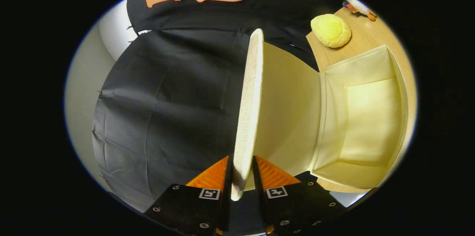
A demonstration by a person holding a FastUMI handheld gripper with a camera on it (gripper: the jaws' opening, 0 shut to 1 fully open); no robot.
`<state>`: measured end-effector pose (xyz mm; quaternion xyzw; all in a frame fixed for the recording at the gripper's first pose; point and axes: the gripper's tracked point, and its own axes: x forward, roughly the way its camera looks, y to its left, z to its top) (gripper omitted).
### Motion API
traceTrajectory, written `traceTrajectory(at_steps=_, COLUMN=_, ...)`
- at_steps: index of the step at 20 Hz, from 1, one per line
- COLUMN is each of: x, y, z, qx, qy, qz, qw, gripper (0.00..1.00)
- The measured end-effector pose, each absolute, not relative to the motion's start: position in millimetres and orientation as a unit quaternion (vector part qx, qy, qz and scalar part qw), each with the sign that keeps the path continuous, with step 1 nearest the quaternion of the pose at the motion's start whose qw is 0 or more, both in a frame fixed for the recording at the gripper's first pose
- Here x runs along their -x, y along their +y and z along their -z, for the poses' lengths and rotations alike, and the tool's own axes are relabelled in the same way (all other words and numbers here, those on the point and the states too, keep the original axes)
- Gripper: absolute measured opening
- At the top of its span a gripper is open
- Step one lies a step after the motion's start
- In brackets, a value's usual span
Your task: Open the storage box then place both shoes into the box .Put the left shoe in first, then the right shoe, with the right side of both shoes facing outward in a uniform manner.
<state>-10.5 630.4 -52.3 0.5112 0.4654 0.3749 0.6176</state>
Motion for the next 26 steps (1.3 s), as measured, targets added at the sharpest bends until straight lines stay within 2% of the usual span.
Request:
traceTrajectory(at_steps=5, x=-8.3, y=635.3, z=44.5, qx=-0.511, qy=0.425, qz=-0.366, qw=0.651, gripper=0.53)
traceTrajectory(at_steps=8, x=-13.4, y=648.6, z=39.5, qx=-0.5, qy=0.423, qz=-0.374, qw=0.656, gripper=0.73)
traceTrajectory(at_steps=10, x=-8.2, y=652.1, z=40.4, qx=-0.476, qy=0.428, qz=-0.384, qw=0.666, gripper=0.81)
traceTrajectory(at_steps=18, x=-41.2, y=603.2, z=38.0, qx=-0.415, qy=0.425, qz=-0.38, qw=0.709, gripper=0.91)
traceTrajectory(at_steps=26, x=-93.7, y=439.8, z=88.5, qx=-0.34, qy=0.41, qz=-0.253, qw=0.808, gripper=0.94)
